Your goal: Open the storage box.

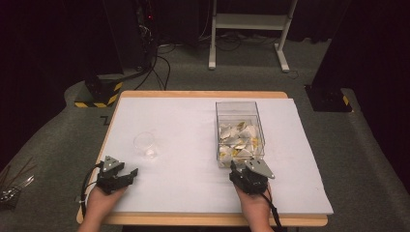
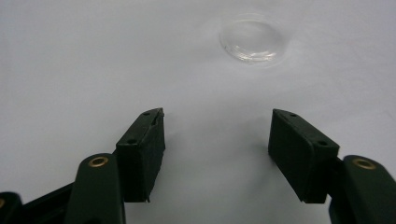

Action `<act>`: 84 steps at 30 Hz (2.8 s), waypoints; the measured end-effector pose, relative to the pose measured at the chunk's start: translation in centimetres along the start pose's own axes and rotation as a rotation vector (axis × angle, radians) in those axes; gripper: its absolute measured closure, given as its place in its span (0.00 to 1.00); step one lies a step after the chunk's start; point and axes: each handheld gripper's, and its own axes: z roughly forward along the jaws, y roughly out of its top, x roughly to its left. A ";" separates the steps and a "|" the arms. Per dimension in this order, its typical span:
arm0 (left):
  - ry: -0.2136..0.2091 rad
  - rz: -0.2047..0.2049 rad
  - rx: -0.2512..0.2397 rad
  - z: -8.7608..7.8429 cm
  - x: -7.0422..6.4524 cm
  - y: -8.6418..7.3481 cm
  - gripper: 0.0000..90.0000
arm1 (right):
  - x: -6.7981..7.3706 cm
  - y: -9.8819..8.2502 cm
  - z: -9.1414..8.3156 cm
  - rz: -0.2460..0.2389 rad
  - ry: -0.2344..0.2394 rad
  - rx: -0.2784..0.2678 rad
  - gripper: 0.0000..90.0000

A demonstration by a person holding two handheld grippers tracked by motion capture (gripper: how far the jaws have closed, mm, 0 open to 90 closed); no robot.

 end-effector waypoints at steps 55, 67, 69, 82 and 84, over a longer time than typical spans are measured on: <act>-0.002 0.002 0.002 0.0 0.0 0.0 0.40 | -7.2 3.0 -0.2 -0.014 -0.008 -0.072 0.67; -0.001 0.000 0.000 0.0 0.0 0.0 0.40 | -7.2 1.8 0.7 -0.007 -0.011 -0.043 0.81; -0.001 0.000 0.000 0.0 0.0 0.0 0.41 | -7.2 1.7 0.7 0.004 -0.006 -0.046 0.82; 0.000 0.000 0.001 0.0 0.0 0.0 0.41 | -7.2 0.9 0.4 0.023 0.012 -0.038 0.89; -0.001 0.000 0.000 0.0 0.0 0.0 0.40 | -7.3 0.8 0.3 0.021 0.014 -0.040 0.89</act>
